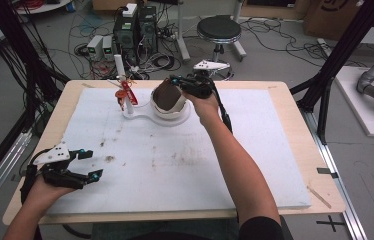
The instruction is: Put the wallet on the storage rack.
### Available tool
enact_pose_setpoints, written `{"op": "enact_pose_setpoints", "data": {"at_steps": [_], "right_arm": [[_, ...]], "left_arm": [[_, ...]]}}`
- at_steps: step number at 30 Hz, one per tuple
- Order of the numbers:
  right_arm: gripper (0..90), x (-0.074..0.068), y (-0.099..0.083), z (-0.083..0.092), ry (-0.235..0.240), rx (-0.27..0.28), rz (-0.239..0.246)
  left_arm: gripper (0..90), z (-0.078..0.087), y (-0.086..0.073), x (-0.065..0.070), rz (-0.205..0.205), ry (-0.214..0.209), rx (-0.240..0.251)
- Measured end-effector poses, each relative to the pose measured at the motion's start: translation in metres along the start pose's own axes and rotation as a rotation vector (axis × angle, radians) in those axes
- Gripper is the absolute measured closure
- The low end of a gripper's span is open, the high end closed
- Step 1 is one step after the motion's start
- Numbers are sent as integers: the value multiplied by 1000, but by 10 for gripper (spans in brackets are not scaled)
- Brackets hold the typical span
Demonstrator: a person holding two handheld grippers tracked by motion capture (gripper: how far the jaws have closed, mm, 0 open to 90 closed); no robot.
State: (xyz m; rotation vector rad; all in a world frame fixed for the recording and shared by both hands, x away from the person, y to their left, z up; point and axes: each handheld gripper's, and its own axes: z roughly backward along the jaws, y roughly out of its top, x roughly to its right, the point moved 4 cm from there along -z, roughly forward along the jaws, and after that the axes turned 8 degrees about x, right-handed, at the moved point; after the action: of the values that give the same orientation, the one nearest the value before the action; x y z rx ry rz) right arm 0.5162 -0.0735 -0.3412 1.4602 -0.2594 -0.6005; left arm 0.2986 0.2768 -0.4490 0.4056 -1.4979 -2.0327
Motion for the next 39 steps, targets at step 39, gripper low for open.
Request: {"op": "enact_pose_setpoints", "data": {"at_steps": [39], "right_arm": [[551,-17,0,36,-13,-56,120]], "left_arm": [[166,-8,4,-2,-2,31,11]]}}
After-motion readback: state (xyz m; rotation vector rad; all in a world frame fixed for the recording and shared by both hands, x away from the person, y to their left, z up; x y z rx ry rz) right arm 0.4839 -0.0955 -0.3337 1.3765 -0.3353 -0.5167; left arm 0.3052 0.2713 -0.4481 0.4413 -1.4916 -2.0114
